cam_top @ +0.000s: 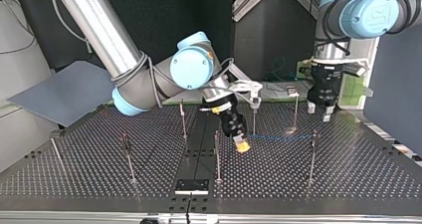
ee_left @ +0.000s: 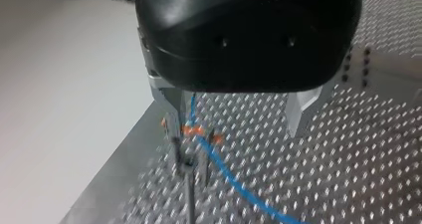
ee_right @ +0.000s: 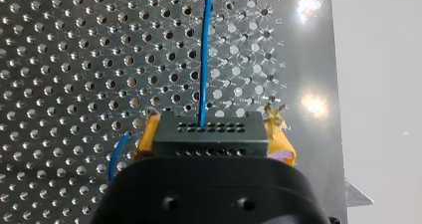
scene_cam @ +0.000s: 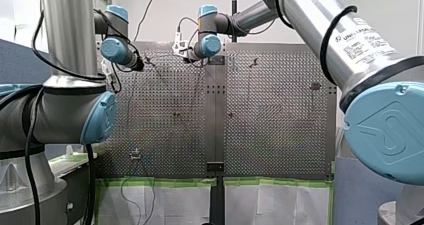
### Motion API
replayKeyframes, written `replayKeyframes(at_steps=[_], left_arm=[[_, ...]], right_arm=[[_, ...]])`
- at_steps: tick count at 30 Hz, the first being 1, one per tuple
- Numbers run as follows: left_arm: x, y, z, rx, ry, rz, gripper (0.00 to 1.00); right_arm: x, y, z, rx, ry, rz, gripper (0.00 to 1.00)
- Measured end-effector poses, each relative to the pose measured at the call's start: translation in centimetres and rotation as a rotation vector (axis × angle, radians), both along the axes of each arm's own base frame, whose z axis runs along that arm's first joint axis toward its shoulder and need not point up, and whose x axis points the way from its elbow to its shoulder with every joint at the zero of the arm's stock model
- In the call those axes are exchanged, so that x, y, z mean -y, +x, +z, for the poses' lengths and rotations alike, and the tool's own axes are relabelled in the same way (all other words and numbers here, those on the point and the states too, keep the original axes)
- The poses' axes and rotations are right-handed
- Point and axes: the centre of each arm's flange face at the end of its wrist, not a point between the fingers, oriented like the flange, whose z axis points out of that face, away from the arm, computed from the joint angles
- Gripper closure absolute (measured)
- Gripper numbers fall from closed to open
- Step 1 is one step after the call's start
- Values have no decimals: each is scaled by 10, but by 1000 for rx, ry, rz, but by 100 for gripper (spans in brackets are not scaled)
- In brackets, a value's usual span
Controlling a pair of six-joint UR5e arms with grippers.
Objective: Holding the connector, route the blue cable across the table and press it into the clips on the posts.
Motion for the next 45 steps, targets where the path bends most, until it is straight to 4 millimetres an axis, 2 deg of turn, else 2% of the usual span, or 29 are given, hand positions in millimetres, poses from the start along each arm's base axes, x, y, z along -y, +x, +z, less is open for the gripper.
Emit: replayKeyframes(at_steps=[9, 19, 31, 45], left_arm=[[17, 2, 15, 37, 104, -72, 0], [30, 14, 25, 76, 116, -106, 0], [38, 52, 31, 113, 95, -105, 0], [45, 95, 23, 115, 95, -99, 0]], right_arm=[[4, -2, 0, 1, 2, -6, 100], [5, -3, 0, 2, 3, -8, 100], [5, -3, 0, 2, 2, -7, 100], [6, -3, 5, 8, -3, -7, 100]])
